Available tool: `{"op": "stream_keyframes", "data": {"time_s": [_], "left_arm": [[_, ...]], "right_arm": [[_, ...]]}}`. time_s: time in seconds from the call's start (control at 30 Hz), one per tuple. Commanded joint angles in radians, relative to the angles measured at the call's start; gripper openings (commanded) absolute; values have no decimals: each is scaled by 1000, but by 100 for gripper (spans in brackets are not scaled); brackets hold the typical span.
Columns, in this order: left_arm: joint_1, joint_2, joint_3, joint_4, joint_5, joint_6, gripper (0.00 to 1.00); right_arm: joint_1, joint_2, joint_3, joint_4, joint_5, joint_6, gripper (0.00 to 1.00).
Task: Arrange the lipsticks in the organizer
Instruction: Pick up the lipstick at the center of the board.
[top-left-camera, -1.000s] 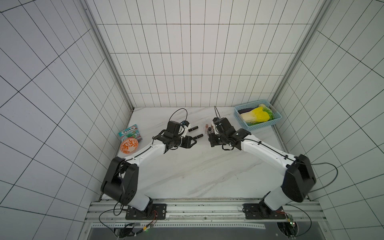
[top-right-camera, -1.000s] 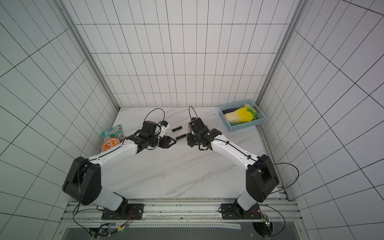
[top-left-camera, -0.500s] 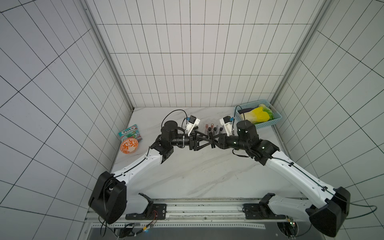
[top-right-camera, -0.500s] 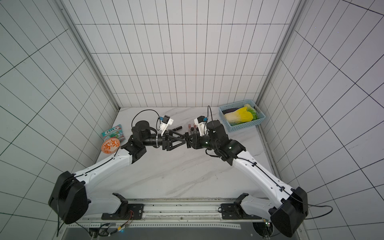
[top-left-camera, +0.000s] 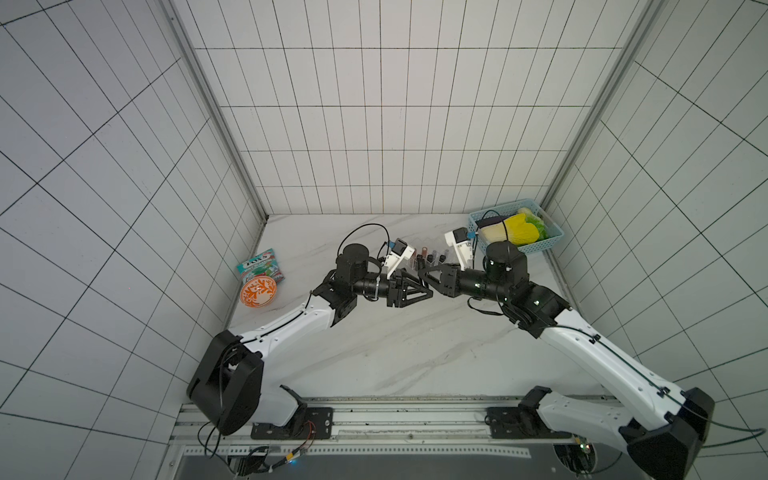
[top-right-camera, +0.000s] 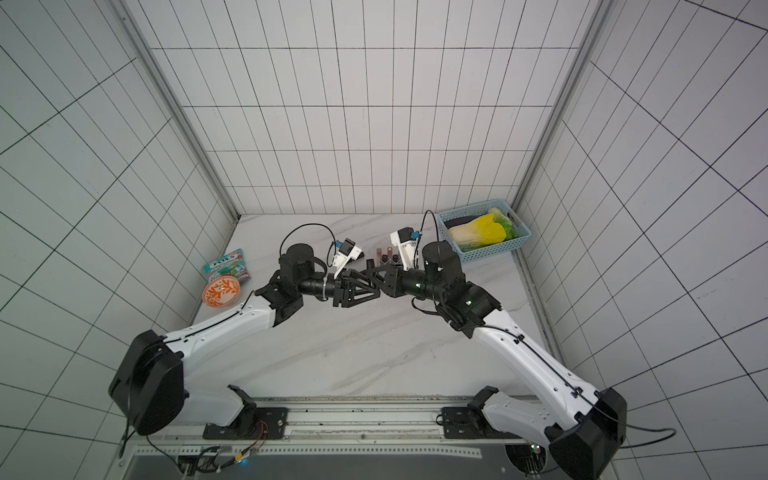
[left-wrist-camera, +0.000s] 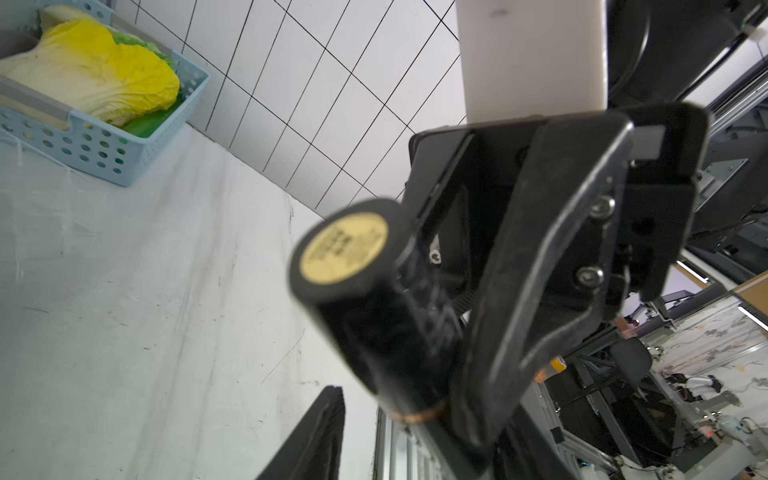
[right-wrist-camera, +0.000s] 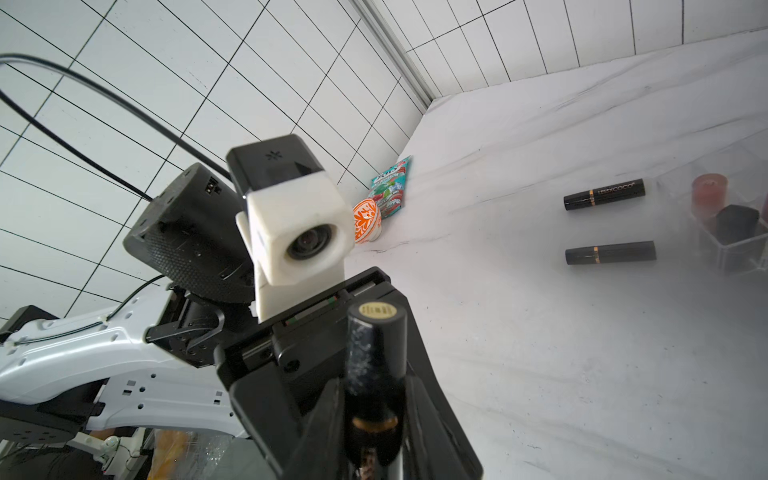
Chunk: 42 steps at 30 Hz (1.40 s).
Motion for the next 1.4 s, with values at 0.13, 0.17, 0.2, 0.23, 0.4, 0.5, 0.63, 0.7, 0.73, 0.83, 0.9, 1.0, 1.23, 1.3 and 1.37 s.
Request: {"op": "stream_keyframes", "data": {"time_s": [0.13, 0.17, 0.2, 0.23, 0.4, 0.5, 0.63, 0.7, 0.73, 0.83, 0.9, 1.0, 1.23, 1.3, 1.37], "left_arm": [[0, -12, 22, 2, -18, 13, 17], [0, -14, 23, -2, -18, 14, 12], [0, -15, 23, -6, -17, 16, 9], [0, -17, 25, -22, -14, 21, 6], [0, -23, 77, -241, 7, 145, 0], [-1, -18, 96, -320, 42, 196, 0], [-10, -23, 103, -325, 87, 200, 0], [-23, -23, 107, -328, 110, 203, 0], [-29, -25, 110, -331, 116, 207, 0], [-42, -35, 118, -354, 121, 221, 0], [-45, -43, 121, -366, 132, 229, 0], [-56, -48, 119, -367, 141, 233, 0], [-70, -35, 121, -380, 141, 250, 0], [-72, -35, 121, -382, 141, 252, 0], [-70, -37, 122, -389, 137, 258, 0]], "right_arm": [[24, -31, -55, 57, -32, 25, 12], [25, -36, -58, 56, -32, 25, 14], [27, -40, -60, 53, -34, 23, 17], [27, -48, -58, 42, -32, 14, 22], [20, -75, 43, -198, 13, -121, 73], [3, -53, 138, -359, -18, -209, 85], [-34, -1, 216, -493, -92, -290, 84], [-48, 20, 227, -492, -137, -300, 82], [-53, 31, 228, -482, -155, -301, 78], [-63, 65, 244, -477, -197, -314, 69], [-70, 81, 250, -470, -216, -320, 64], [-83, 92, 260, -453, -239, -318, 52], [-110, 106, 285, -442, -324, -314, 34], [-117, 106, 284, -442, -336, -313, 28], [-120, 102, 281, -442, -342, -311, 20]]}}
